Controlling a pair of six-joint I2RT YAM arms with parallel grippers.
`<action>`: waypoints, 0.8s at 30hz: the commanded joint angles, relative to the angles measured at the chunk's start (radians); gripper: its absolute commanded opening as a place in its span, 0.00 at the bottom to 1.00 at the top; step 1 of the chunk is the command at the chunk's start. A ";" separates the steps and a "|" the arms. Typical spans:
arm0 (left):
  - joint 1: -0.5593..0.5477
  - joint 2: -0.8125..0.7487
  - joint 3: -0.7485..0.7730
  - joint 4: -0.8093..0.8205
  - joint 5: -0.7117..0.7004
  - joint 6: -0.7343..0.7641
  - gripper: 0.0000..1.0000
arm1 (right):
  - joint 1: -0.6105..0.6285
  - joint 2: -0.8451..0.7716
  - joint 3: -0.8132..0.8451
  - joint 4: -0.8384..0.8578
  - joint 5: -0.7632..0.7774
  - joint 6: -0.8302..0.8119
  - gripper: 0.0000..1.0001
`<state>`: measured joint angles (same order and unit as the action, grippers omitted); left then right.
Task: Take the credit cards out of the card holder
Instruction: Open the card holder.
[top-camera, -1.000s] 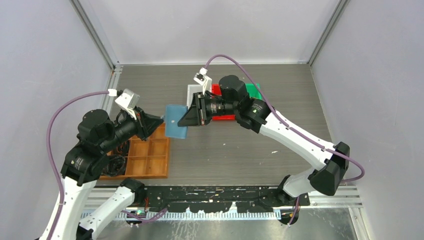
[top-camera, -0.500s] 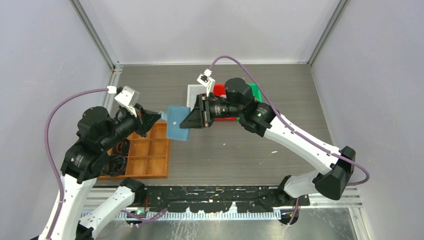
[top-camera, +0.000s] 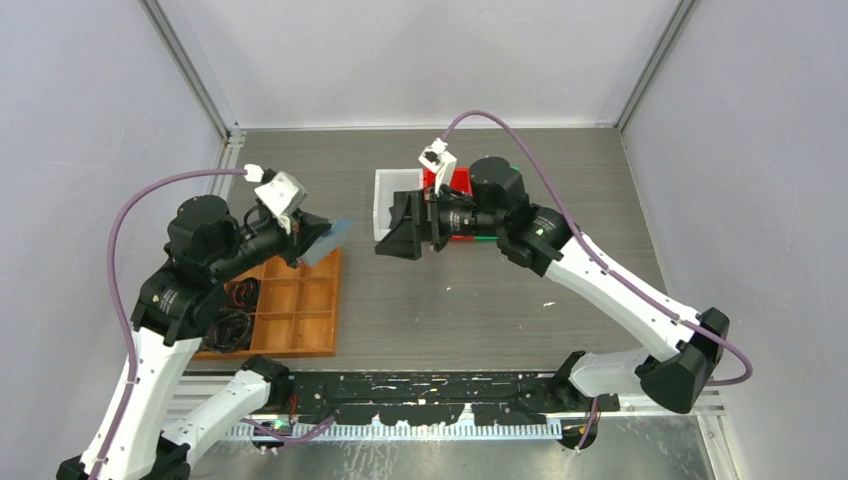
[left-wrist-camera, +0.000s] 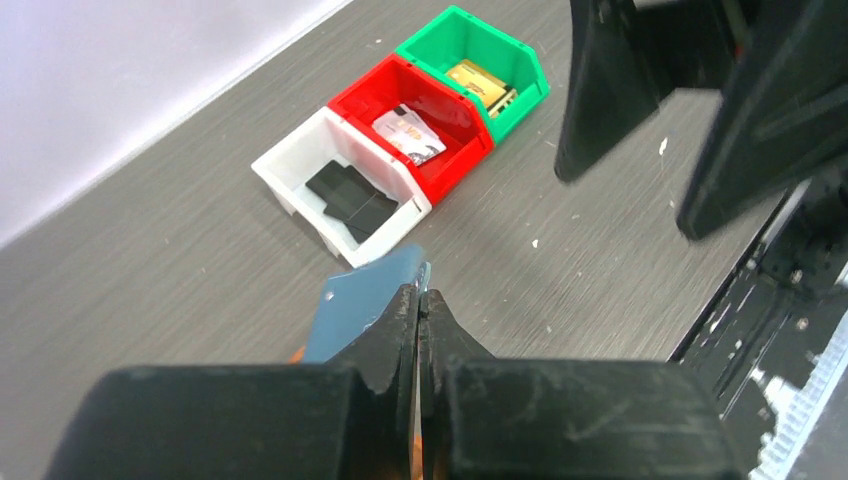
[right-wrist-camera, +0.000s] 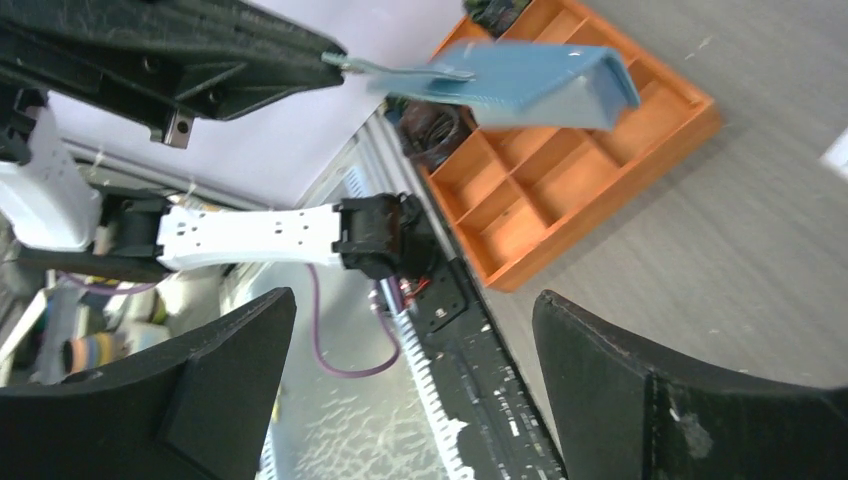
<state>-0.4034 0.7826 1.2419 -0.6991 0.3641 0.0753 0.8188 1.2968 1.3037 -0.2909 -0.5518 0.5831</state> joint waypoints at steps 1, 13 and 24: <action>0.001 0.002 0.065 0.013 0.169 0.189 0.00 | -0.014 -0.078 0.023 -0.019 0.078 -0.134 0.94; 0.001 0.062 0.201 -0.125 0.339 0.232 0.00 | -0.013 -0.188 -0.247 0.264 0.076 -0.410 0.99; 0.001 0.105 0.275 -0.181 0.455 0.174 0.00 | 0.030 -0.084 -0.219 0.441 -0.118 -0.340 1.00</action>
<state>-0.4034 0.8742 1.4445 -0.9058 0.7460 0.2859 0.8131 1.1805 1.0424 -0.0048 -0.6086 0.2317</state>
